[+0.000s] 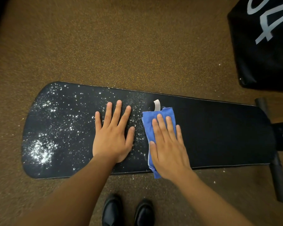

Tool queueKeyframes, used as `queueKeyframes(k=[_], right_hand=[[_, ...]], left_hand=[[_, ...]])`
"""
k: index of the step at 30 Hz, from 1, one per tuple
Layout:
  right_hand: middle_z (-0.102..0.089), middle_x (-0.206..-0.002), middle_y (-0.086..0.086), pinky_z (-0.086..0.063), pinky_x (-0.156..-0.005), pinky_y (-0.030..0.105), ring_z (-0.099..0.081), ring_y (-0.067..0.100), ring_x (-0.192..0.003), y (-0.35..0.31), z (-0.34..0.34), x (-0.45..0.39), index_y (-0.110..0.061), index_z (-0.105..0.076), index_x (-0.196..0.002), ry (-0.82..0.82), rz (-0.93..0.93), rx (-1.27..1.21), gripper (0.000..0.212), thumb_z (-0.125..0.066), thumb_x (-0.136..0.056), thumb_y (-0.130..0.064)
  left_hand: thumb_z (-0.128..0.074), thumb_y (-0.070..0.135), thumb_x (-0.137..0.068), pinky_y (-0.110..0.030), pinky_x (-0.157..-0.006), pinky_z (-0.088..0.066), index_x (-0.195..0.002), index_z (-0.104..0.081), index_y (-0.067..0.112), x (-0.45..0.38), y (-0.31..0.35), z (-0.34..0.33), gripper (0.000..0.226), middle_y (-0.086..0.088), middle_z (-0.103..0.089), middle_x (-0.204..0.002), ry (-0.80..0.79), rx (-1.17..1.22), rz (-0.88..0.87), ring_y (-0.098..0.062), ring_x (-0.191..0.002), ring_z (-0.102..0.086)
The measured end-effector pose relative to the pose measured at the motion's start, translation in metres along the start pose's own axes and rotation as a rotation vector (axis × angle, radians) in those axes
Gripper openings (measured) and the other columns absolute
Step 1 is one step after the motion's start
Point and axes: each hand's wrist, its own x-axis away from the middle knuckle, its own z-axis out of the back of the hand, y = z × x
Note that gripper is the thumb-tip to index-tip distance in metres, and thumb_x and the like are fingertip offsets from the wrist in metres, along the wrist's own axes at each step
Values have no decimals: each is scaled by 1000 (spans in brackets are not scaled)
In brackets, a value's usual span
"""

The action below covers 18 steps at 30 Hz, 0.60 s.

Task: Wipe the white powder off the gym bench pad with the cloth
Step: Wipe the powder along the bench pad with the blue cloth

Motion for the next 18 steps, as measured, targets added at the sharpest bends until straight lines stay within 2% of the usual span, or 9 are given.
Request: queueKeyframes(k=[3,6,8,13,16,18], right_hand=[[1,-165,9,-7,-121,53,6,29,-151,-2,6,-41,-9,-7,-156,11,-142,-29,69,-13,-95,-40],[5,-164,11,0,-120,53,8,32,-150,-13,8,-73,-7,-3,-155,47,-253,-36,67,-16,-98,-39],[2,-164,11,-3,-121,53,6,31,-151,-17,5,-63,-8,-5,-156,62,-207,-38,66,-18,-99,-39],[-10,-164,9,-15,-119,54,-5,30,-151,-10,-6,18,-10,-16,-155,4,50,23,63,-26,-100,-38],[-12,-164,7,-16,-119,55,-7,29,-151,12,-2,8,-11,-18,-155,16,-23,33,63,-25,-99,-39],[-6,-164,9,-8,-120,54,-1,30,-151,15,6,-29,-10,-14,-156,34,-162,-9,66,-19,-98,-41]], left_hand=[[-18,52,-98,-55,-119,2,-156,-11,28,0,0,-1,64,1,1,-165,1,-4,2,-23,-151,10],[-18,52,-98,-55,-119,1,-156,-12,28,-1,0,-2,64,1,0,-165,7,-8,1,-22,-151,9],[-19,51,-98,-56,-119,0,-156,-14,27,-1,0,-3,64,0,-2,-165,17,-10,2,-23,-151,7],[-20,51,-98,-56,-119,-2,-156,-17,26,0,-1,-3,63,1,-3,-164,22,-7,-5,-23,-151,6],[-20,52,-98,-56,-119,-1,-156,-14,27,0,-1,-3,64,1,-2,-165,16,-16,-3,-22,-151,7],[-20,52,-98,-56,-119,0,-156,-13,27,0,-1,-3,63,1,-1,-165,17,-13,0,-22,-151,8]])
